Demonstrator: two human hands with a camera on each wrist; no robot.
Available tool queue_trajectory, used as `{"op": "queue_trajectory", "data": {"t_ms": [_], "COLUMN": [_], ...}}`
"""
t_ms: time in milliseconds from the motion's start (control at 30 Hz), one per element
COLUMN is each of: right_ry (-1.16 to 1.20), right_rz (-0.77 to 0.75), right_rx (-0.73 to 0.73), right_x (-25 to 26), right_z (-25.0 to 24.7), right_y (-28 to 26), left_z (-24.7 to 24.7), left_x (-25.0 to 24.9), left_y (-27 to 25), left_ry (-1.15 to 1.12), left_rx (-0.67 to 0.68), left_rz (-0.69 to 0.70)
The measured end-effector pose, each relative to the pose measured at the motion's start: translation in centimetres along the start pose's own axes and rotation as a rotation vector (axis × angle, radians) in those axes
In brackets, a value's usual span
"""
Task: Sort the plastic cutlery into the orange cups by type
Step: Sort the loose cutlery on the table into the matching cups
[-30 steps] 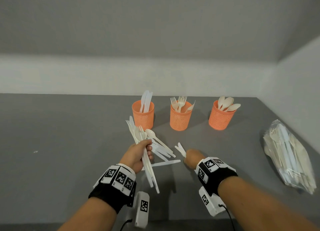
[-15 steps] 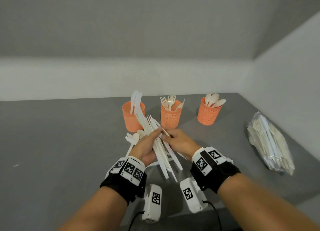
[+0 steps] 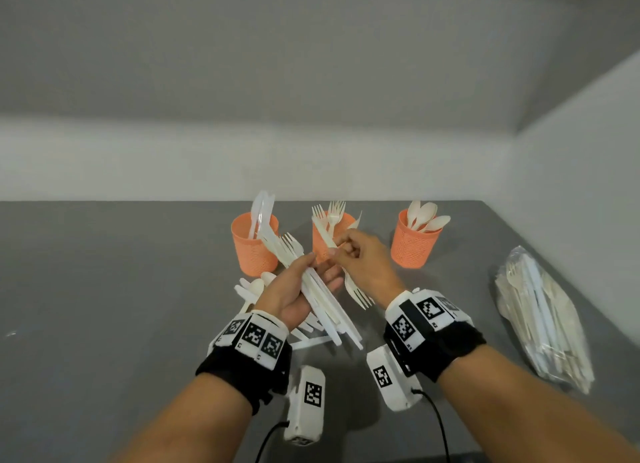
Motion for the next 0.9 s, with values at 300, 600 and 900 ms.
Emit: {"op": "queue_trajectory", "data": {"t_ms": [300,600,900], "right_ry": [-0.201,-0.255,-0.035], "right_rz": [-0.171,0.022,0.203], "right_rx": [0.103,0.489,0.522], "right_x": [1.1,-3.4,-5.7], "right_z": [-1.2,0.8,0.3], "right_y": [0.2,-0.6,-0.8], "left_z": [2.2,2.9,2.8], "left_x": [-0.1,-0.3,0.1], "left_y": [2.0,3.8,3.9], "left_ry": [-0.044,-0.003,0.04], "left_rx": [-0.001,-0.042,-0.05], "left_rz": [0.118,0.225,0.235]}}
Point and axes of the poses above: each hand's wrist, its own y-axis towards the middle knuckle, its own z-axis out of the palm, x = y × z, the point moved 10 cm from there along y, towards the middle knuckle, and after that the axes turned 3 degrees about z, right-handed, at the moved point
